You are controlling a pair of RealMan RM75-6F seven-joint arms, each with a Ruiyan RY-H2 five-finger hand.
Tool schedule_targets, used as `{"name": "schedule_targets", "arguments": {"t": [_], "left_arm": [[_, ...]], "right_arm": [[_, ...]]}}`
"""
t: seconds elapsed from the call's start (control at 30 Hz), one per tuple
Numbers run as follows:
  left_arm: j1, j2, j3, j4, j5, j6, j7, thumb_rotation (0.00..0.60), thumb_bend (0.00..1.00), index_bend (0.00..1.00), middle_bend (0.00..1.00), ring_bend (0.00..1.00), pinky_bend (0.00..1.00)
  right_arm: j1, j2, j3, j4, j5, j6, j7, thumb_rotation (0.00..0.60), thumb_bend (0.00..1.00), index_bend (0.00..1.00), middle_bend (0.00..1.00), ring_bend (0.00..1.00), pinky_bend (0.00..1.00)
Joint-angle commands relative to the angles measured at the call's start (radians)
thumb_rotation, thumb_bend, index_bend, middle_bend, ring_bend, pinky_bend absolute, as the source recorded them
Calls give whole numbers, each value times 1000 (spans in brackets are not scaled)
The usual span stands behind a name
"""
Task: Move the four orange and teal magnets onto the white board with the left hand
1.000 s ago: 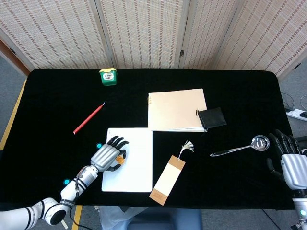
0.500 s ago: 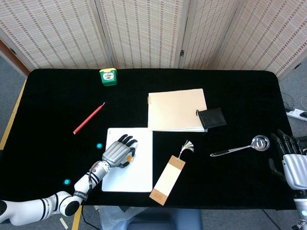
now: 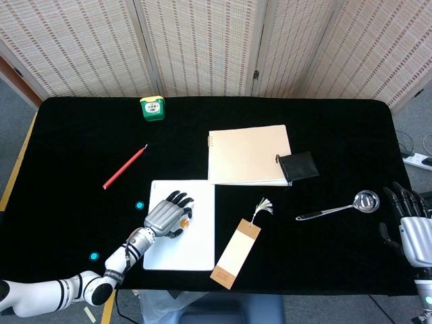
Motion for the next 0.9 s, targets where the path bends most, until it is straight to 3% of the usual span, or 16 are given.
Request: {"name": "schedule_targets", "arguments": {"t": [0.03,0.23,0.5,0.9], "left_arm": [[24,32,-22,3,1,56,-54,600,373,408,152,0,0],[59,71,-28,90,-7,85,-146,600,377,448,152,0,0],[83,55,8,219,-22,58,-188,600,378,457,152,0,0],[94,26,34,281,-12,47,-188,600,377,454,152,0,0]], "right_arm": [[0,2,-1,-2,-3,0,-1,600,530,0,18,0,0],[-2,0,-3,-6,-8,4,-6,600,530,0,18,0,0],[-1,-4,-5,-10,-12,3,-12,600,529,0,18,0,0],[-4,-1,-4,-20,-10,6,-22,600,529,0,18,0,0]]}}
